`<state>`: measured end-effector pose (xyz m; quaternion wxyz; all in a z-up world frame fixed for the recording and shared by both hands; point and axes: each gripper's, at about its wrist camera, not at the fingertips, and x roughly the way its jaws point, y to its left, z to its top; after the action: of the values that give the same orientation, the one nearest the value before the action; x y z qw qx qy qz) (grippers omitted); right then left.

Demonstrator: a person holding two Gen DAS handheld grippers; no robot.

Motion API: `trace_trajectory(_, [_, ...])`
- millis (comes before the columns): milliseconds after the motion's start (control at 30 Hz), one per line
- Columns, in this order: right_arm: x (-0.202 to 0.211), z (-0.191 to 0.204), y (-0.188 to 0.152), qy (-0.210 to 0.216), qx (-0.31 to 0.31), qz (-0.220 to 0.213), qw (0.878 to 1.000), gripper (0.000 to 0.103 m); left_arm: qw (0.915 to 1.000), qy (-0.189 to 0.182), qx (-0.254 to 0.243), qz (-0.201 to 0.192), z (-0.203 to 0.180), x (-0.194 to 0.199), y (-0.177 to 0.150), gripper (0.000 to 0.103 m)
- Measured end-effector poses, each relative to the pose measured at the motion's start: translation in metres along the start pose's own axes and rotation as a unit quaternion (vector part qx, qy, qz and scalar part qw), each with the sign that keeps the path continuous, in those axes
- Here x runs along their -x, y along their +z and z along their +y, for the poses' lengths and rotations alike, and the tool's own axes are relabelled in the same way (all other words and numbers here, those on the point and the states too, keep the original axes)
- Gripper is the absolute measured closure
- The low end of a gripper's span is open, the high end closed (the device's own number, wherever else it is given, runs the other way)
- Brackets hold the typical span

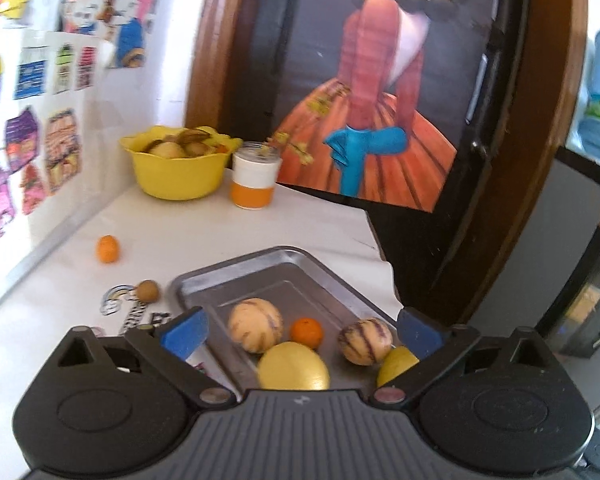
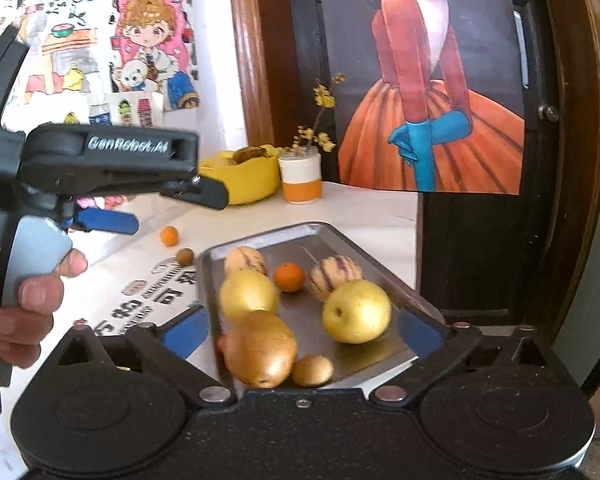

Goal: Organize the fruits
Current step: 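Move both open tools toward the orange mandarin and the last brown fruit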

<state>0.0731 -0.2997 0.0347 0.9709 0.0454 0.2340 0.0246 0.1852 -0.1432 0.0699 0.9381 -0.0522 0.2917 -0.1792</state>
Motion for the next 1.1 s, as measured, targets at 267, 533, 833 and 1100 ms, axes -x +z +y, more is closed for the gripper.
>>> trace_trajectory(267, [0.009,0.042,0.005,0.044,0.027,0.028,0.998,0.001,0.9985,0.045,0.031,-0.008,0.045,0.04,-0.018,0.001])
trace_trajectory(533, [0.007,0.094,0.007,0.086,0.065,0.056,0.993,0.001,0.9917,0.115,0.056,0.015,0.106,0.07,-0.045,0.001])
trace_trajectory(833, [-0.011,0.133,0.021,0.129,0.086,0.085,0.984,0.001,0.9835,0.153,0.093,0.027,0.174,0.104,-0.066,0.001])
trace_trajectory(1100, [-0.043,0.164,0.075,0.167,0.141,0.082,0.972,0.001,0.9807,0.165,0.104,0.019,0.206,0.114,-0.061,0.001])
